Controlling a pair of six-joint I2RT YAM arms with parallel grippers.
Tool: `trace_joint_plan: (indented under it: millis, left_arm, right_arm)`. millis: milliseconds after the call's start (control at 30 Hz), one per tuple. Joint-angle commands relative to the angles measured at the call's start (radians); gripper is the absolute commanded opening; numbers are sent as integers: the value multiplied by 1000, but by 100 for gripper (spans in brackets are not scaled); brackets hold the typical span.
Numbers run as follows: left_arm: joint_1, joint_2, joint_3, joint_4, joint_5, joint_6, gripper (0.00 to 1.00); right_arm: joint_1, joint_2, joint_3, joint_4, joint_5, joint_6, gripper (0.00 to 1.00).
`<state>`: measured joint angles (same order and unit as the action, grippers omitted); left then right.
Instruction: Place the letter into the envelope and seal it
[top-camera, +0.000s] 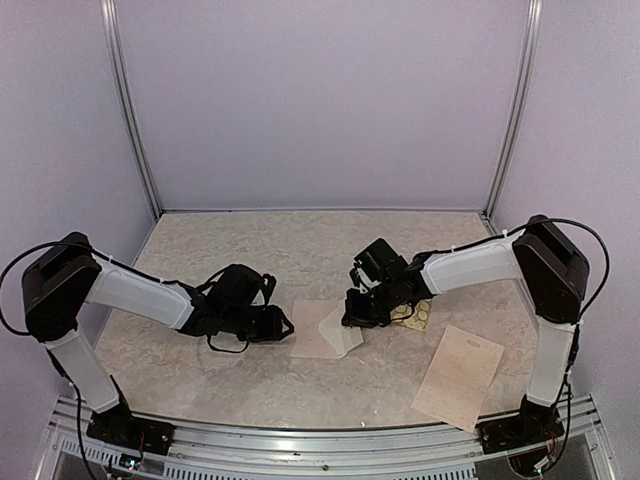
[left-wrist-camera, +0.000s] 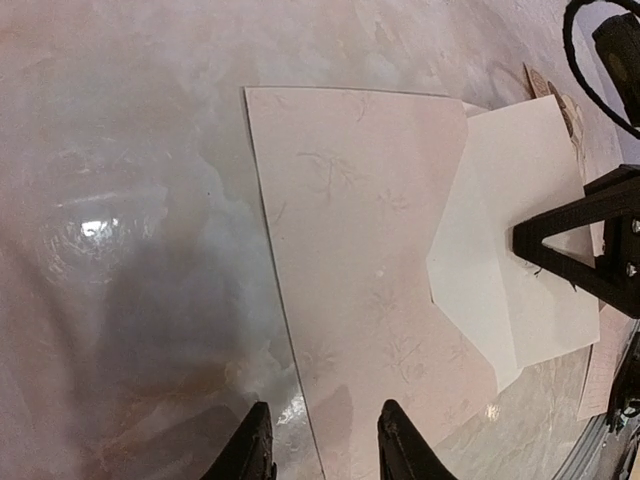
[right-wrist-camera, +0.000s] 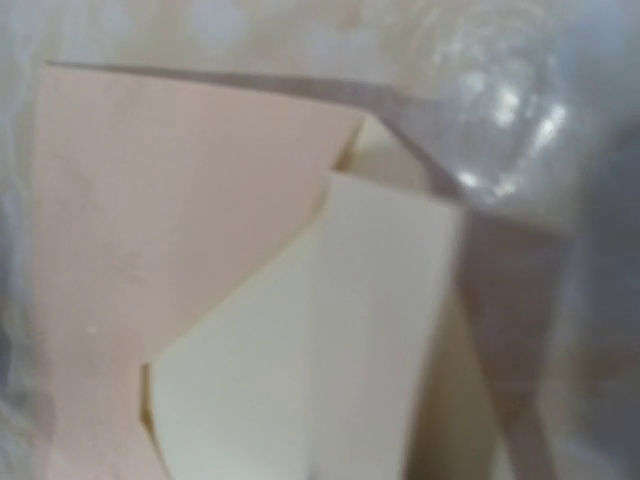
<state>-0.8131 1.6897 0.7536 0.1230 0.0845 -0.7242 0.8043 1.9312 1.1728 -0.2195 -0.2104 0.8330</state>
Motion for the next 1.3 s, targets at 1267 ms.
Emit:
trace_joint_plan:
  millis: [1267]
  left_arm:
    - [-5,135,-48,210,136,-109,0]
  right_arm:
    - [-2,-8,-113,182,-47,138,0]
